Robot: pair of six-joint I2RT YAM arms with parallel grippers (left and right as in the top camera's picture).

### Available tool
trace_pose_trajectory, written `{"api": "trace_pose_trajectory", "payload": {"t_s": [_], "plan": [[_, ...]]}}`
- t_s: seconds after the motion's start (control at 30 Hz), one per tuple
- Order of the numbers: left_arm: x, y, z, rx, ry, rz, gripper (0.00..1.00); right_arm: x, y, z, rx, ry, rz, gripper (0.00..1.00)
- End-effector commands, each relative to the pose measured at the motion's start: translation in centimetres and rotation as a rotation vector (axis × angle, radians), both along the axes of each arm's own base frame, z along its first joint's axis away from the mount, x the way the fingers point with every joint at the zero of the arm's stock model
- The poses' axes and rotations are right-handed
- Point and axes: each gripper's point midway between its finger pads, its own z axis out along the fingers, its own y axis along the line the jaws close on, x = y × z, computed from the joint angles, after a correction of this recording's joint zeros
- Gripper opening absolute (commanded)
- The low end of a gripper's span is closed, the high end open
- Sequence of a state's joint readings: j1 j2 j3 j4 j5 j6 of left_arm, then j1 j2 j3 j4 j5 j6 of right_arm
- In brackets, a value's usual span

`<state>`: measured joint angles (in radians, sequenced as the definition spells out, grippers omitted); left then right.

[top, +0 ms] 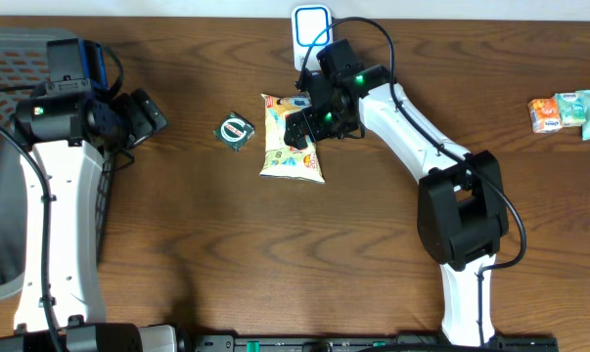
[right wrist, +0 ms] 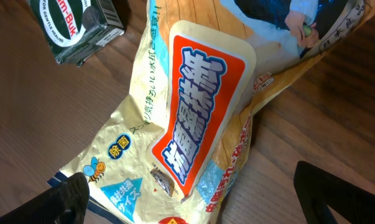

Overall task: Scan the item barcode
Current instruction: 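Reach the right gripper to the yellow snack bag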

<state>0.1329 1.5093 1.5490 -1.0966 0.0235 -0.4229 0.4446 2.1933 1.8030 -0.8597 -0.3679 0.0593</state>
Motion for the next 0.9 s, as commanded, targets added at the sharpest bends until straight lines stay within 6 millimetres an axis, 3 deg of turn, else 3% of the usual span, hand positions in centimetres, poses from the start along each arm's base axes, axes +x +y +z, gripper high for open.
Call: {"api": "trace_pose_trajectory", "payload": {"t_s": [0.0, 0.33, 0.5, 0.63, 0.87], "plan": [[0.0, 0.2, 0.2, 0.002, -0.005, 0.012, 0.98, -0.2, -0.1, -0.2, -0.004, 0.012, -0.013, 0.99], [0.0, 0.2, 0.2, 0.002, -0.005, 0.012, 0.97, -1.3, 1.3, 0.5, 0.084, 0.063, 0.021, 0.99], [0.0, 0.2, 0.2, 0.002, -0.005, 0.012, 0.98, -1.7, 2.9, 1.6, 0.191, 0.079, 0.059, 0.99], [0.0, 0.2, 0.2, 0.002, -0.005, 0.012, 0.98, -0.9, 3.4, 2.0, 0.219, 0.067, 0.024, 0.99], [0.0, 0.2, 0.2, 0.002, -0.005, 0.012, 0.98, 1.8, 1.5, 1.0, 0.112, 0.034, -0.198, 0.99]]}}
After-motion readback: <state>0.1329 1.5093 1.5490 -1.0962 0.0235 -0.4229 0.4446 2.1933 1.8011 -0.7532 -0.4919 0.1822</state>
